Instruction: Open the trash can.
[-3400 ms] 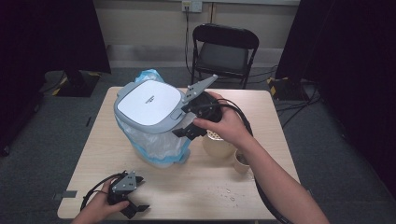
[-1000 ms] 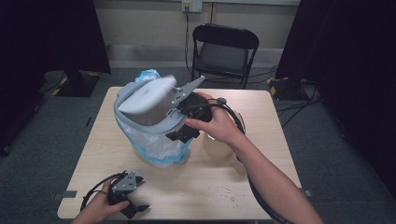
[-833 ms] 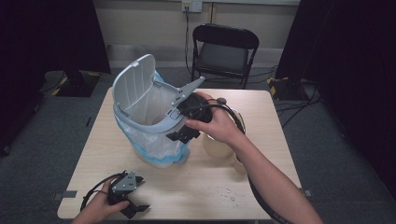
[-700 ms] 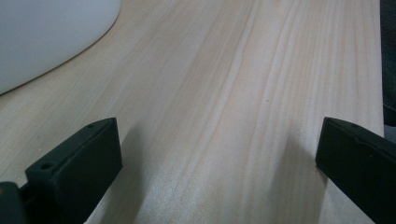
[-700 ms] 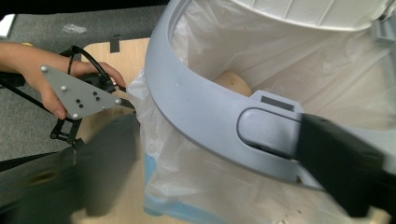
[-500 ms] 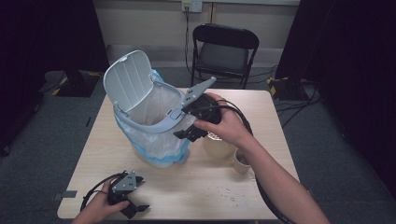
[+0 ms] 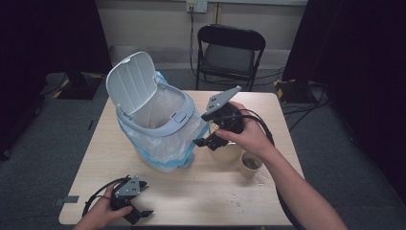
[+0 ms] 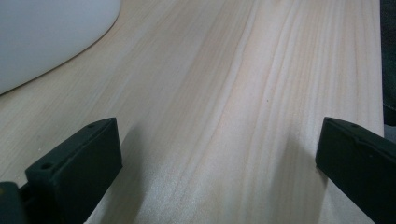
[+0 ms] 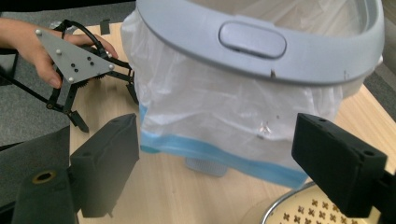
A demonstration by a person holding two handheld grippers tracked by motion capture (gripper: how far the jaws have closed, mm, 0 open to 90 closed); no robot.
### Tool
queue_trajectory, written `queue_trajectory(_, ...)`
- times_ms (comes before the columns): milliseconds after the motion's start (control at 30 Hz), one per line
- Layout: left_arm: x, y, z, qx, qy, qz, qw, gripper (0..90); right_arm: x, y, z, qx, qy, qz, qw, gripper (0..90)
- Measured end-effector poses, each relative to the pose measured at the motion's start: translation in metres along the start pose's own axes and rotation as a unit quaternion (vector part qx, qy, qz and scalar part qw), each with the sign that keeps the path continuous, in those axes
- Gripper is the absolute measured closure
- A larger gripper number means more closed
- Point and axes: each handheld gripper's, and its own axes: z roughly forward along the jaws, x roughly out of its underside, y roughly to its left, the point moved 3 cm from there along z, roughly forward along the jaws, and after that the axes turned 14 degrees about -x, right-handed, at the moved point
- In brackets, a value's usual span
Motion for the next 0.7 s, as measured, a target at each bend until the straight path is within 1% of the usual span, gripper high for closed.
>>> queue_trajectory(133, 0.0, 0.0, 0.0, 0.0, 0.0, 0.0, 1.0, 0.0, 0.011, -0.002, -0.002, 0.004, 0.002, 0.003, 1.0, 14.5)
queue_trajectory(200, 0.0, 0.0, 0.0, 0.0, -0.001, 0.0, 1.0, 0.0, 0.017, -0.002, -0.003, 0.005, 0.001, 0.01, 0.9999, 14.5)
queue_trajectory(300, 0.0, 0.0, 0.0, 0.0, -0.001, 0.0, 1.0, 0.0, 0.027, -0.003, -0.004, 0.01, 0.003, 0.014, 0.9998, 14.5)
queue_trajectory(400, 0.0, 0.0, 0.0, 0.0, 0.0, 0.0, 1.0, 0.0, 0.032, -0.004, -0.005, 0.011, 0.005, 0.017, 0.9998, 14.6)
queue_trajectory(433, 0.0, 0.0, 0.0, 0.0, 0.0, 0.0, 1.0, 0.0, 0.036, -0.004, -0.007, 0.011, 0.003, 0.022, 0.9997, 14.6)
queue_trajectory(467, 0.0, 0.0, 0.0, 0.0, 0.0, 0.0, 1.0, 0.0, 0.036, -0.004, -0.007, 0.011, 0.003, 0.022, 0.9997, 14.6)
queue_trajectory(600, 0.0, 0.0, 0.0, 0.0, 0.0, 0.0, 1.0, 0.0, 0.046, -0.003, -0.008, 0.018, -0.005, 0.029, 0.9994, 14.6)
queue_trajectory(667, 0.0, 0.0, 0.0, 0.0, 0.0, 0.0, 1.0, 0.0, 0.053, -0.003, -0.009, 0.018, -0.005, 0.033, 0.9993, 14.6)
queue_trajectory(700, 0.0, 0.0, 0.0, 0.0, 0.0, 0.0, 1.0, 0.0, 0.059, -0.003, -0.01, 0.019, -0.006, 0.039, 0.999, 14.6)
